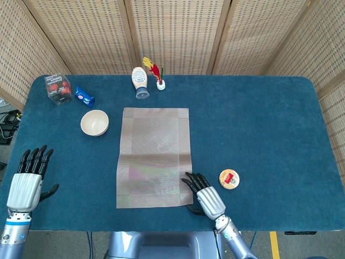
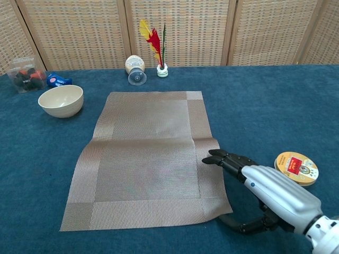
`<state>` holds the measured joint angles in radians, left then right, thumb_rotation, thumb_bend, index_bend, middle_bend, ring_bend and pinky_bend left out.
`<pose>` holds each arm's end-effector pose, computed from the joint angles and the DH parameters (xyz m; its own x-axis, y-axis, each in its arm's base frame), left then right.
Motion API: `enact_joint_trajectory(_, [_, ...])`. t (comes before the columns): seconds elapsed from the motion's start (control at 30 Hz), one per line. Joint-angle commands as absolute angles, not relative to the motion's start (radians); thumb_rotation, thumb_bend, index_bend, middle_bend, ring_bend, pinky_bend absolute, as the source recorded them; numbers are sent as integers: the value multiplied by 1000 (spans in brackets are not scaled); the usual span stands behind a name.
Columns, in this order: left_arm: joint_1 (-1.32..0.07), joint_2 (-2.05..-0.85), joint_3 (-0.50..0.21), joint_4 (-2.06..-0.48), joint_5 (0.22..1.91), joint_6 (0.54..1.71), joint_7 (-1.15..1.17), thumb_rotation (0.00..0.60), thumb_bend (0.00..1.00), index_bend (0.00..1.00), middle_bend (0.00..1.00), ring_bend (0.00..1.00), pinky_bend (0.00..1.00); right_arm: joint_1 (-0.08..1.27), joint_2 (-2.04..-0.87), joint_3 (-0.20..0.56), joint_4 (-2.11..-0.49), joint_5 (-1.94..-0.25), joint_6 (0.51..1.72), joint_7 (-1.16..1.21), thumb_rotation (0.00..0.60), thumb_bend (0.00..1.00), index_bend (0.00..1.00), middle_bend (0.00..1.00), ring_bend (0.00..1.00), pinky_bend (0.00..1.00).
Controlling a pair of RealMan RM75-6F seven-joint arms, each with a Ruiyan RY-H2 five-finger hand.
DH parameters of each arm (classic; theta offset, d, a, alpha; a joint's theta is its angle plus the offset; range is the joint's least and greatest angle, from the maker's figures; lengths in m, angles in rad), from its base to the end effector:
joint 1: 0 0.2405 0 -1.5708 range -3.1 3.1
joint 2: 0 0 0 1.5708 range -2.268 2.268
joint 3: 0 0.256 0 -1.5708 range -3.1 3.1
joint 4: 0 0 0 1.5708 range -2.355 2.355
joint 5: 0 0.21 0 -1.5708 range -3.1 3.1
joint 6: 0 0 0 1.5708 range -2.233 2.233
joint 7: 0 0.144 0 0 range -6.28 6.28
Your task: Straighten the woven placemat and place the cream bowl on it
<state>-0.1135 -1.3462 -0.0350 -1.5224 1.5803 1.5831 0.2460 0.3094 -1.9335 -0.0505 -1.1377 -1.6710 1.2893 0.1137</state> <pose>-0.2842 0.1845 0.1017 0.4870 -0.1035 0.8672 0.8632 -0.0944 -0.4960 -0.1911 -0.1931 -0.1069 0.0890 -0.3192 0.9435 -0.9227 -0.3831 -0.0426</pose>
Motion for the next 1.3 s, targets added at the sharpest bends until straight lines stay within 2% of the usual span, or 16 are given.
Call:
enact_joint_trajectory(0.03, [-113, -1347, -36, -1522, 1580, 1583, 245, 600, 153, 20, 0, 0, 0, 306, -1955, -54, -1107, -1686, 1320, 147, 600, 539, 137, 0, 0, 0])
enact_joint_trajectory(0.2, [-112, -1348, -36, -1523, 1584, 1584, 246, 600, 154, 23, 0, 0, 0, 303, -1963, -60, -1086, -1696, 1348, 188, 600, 562, 141, 0, 0, 0])
enact_joint_trajectory(0.4, [-112, -1349, -34, -1524, 1584, 1577, 249, 600, 156, 26, 0, 0, 0, 302, -1966, -62, -1072, -1697, 1362, 194, 600, 549, 260, 2, 0, 0])
enact_joint_trajectory(0.47, [-112, -1351, -36, -1522, 1581, 1574, 249, 600, 158, 30, 0, 0, 0, 302, -1971, -60, -1064, -1698, 1369, 194, 600, 538, 319, 35, 0, 11])
enact_joint_trajectory(0.53, [-112, -1352, -38, -1521, 1577, 1573, 248, 600, 159, 33, 0, 0, 0, 301, -1977, -56, -1055, -1698, 1376, 194, 600, 531, 404, 111, 0, 44])
enact_joint_trajectory(0.67, [-111, -1349, -40, -1522, 1572, 1570, 240, 600, 160, 43, 0, 0, 0, 297, -1995, -46, -1027, -1694, 1396, 206, 600, 515, 480, 173, 0, 76])
enact_joint_trajectory(0.9, [-111, -1347, -41, -1523, 1575, 1570, 236, 600, 160, 59, 0, 0, 0, 295, -2001, -47, -1008, -1687, 1403, 224, 600, 510, 536, 221, 0, 78])
enact_joint_trajectory(1.3, [-108, -1345, -43, -1526, 1576, 1573, 230, 600, 160, 60, 0, 0, 0, 289, -1998, -54, -1023, -1685, 1413, 212, 600, 510, 538, 226, 0, 78])
